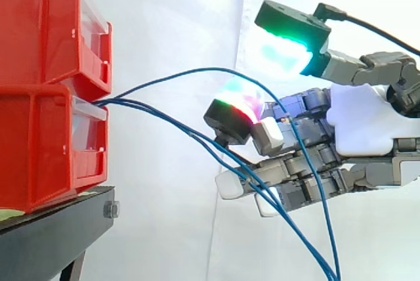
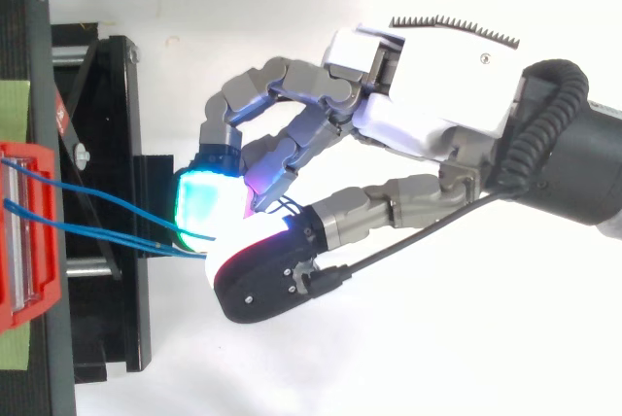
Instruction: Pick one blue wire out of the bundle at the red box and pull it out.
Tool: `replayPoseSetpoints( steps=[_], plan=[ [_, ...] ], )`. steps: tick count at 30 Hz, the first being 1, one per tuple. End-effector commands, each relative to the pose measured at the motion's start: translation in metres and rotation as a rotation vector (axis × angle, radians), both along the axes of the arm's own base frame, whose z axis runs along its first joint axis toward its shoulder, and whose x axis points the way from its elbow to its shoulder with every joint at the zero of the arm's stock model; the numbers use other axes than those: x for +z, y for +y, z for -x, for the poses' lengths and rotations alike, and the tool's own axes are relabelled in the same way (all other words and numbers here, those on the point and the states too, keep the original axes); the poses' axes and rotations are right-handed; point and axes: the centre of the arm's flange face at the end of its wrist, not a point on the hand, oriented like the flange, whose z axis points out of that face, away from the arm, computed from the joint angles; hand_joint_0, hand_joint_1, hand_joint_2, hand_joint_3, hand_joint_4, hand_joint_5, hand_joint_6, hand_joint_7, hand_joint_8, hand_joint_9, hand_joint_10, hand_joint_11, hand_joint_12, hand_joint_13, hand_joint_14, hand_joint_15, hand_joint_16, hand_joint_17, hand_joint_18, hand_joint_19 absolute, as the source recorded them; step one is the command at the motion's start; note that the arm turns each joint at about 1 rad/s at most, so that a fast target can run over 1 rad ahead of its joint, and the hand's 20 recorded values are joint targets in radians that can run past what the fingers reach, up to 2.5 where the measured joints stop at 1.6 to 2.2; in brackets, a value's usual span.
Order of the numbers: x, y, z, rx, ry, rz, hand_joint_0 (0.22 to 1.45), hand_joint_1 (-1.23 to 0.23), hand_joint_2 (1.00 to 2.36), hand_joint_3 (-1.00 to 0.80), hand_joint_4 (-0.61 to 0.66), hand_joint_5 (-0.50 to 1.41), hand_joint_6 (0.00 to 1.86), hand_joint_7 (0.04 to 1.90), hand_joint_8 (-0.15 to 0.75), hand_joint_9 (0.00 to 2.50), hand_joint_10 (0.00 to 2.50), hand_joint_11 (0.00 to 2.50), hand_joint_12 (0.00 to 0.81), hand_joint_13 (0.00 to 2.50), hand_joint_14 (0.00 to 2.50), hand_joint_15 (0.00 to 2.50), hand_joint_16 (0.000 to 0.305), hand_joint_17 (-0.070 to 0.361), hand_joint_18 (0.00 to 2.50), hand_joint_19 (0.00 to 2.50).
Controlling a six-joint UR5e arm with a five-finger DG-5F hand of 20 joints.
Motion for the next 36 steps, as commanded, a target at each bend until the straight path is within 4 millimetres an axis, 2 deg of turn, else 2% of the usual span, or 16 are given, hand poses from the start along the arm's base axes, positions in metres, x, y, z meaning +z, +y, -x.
replayPoseSetpoints(
  steps=[1, 9, 27, 31, 36],
  plan=[
    [-0.0004, 0.0010, 0.0001, 0.002, -0.001, -0.009, 0.60, -0.89, 1.00, -0.50, 0.21, -0.16, 0.92, 1.04, 0.382, 0.98, 0.02, 0.77, 0.445, 0.72, 0.01, 0.36, 0.053, 0.120, 0.75, 0.47],
    [-0.0004, -0.0002, 0.0001, 0.001, -0.005, -0.023, 0.64, -0.88, 1.00, -0.45, 0.18, -0.15, 0.92, 1.08, 0.380, 0.99, 0.02, 0.77, 0.439, 0.72, 0.01, 0.36, 0.053, 0.119, 0.76, 0.46],
    [0.0001, -0.0005, 0.0009, -0.001, 0.000, -0.020, 0.61, -0.80, 1.02, -0.26, 0.13, -0.15, 0.93, 1.14, 0.384, 1.02, 0.01, 0.76, 0.440, 0.72, 0.01, 0.35, 0.053, 0.118, 0.75, 0.48],
    [-0.0012, 0.0006, 0.0010, 0.001, 0.005, -0.016, 0.62, -0.80, 1.02, -0.18, 0.06, -0.14, 0.94, 1.16, 0.390, 1.04, 0.02, 0.75, 0.450, 0.73, 0.01, 0.35, 0.055, 0.123, 0.77, 0.47],
    [-0.0020, -0.0007, 0.0020, -0.001, 0.024, 0.014, 0.61, -0.80, 1.01, -0.16, 0.04, -0.13, 0.95, 1.11, 0.400, 1.06, 0.01, 0.74, 0.470, 0.75, 0.01, 0.35, 0.059, 0.133, 0.80, 0.46]
  ],
)
